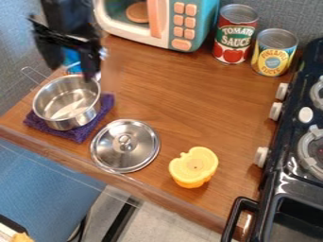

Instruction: Move the can to the right side of the table

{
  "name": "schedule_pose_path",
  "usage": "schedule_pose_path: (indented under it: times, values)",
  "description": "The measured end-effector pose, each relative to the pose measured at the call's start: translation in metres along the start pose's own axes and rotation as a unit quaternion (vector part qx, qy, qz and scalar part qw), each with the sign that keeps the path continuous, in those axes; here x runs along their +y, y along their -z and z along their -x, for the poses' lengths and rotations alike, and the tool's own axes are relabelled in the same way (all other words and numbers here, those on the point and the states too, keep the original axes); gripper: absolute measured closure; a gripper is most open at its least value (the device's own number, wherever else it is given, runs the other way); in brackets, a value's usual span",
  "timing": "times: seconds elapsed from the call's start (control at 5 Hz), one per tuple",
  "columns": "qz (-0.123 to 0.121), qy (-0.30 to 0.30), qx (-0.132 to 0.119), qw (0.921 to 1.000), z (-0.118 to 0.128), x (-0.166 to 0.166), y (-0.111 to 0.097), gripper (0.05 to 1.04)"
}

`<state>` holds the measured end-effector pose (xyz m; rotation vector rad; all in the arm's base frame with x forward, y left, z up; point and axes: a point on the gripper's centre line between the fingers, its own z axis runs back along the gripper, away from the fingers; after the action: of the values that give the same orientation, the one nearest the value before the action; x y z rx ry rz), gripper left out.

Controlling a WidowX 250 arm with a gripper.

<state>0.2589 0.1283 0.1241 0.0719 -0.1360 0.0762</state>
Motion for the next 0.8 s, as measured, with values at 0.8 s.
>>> schedule_pose_path:
  times: [0.8]
  values:
    - [-0.009,-0.136,0.002,0.9907,-0.033,0.122,0.017,0.083]
